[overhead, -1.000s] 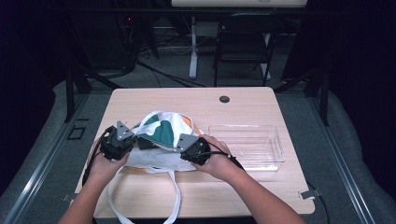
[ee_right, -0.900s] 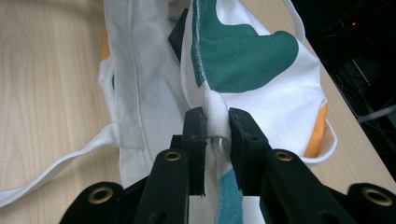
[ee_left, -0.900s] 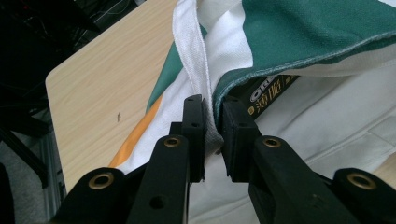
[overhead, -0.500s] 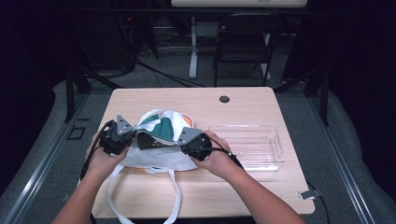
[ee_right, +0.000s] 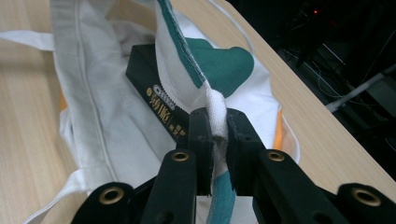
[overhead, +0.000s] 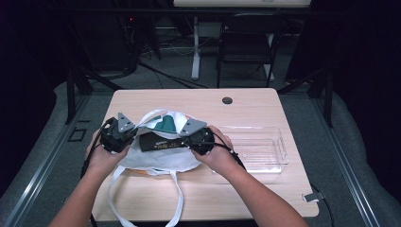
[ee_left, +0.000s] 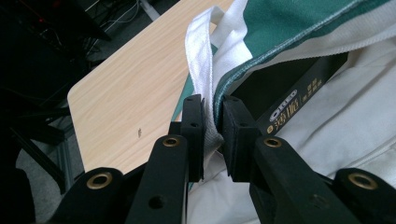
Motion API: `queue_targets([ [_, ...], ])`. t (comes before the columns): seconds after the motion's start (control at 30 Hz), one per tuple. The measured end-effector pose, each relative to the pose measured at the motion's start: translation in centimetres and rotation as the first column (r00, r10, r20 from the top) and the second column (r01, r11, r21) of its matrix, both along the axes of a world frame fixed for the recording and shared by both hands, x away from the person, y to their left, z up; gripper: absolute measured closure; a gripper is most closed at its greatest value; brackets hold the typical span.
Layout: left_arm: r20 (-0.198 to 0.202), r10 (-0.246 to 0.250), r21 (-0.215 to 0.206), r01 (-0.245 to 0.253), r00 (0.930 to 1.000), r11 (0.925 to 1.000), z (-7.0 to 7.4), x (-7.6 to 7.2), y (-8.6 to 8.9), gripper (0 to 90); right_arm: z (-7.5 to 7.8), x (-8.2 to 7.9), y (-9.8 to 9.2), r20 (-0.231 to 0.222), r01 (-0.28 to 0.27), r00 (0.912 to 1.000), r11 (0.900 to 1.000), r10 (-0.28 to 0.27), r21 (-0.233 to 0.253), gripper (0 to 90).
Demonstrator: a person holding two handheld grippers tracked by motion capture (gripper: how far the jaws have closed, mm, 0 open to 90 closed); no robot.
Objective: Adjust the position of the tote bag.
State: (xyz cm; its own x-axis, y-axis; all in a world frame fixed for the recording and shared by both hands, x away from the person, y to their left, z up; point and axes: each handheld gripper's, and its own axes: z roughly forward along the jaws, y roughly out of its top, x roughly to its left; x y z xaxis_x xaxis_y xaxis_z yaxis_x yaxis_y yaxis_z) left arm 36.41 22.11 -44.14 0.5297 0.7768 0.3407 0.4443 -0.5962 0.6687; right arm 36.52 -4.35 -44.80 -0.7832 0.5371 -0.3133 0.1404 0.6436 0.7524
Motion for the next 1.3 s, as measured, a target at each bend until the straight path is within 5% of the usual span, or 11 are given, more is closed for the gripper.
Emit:
queue_targets([
  [0.3,0.007,0.007,0.019,-0.007,0.9999,0.9998,-0.1,0.7,-0.1,77.4,0.5,1.4,0.1,-0.011,0.048,0.9988,0.999,-0.047,0.020,82.2],
  [0.67,0.022,0.019,0.011,-0.019,0.9996,0.9998,0.0,0.4,1.2,56.8,0.8,2.2,0.1,-0.011,0.061,0.9981,0.998,-0.061,0.013,82.1],
  [0.9,0.005,0.045,0.003,-0.045,0.9990,0.9990,-0.3,0.0,3.2,54.3,0.8,2.3,-0.1,-0.007,0.064,0.9980,0.998,-0.063,0.011,82.1],
  [1.3,-0.039,0.054,0.073,-0.051,0.9978,0.9960,-2.5,-0.2,4.8,56.5,1.0,2.6,-0.4,-0.003,0.075,0.9971,0.997,-0.075,0.014,82.1],
])
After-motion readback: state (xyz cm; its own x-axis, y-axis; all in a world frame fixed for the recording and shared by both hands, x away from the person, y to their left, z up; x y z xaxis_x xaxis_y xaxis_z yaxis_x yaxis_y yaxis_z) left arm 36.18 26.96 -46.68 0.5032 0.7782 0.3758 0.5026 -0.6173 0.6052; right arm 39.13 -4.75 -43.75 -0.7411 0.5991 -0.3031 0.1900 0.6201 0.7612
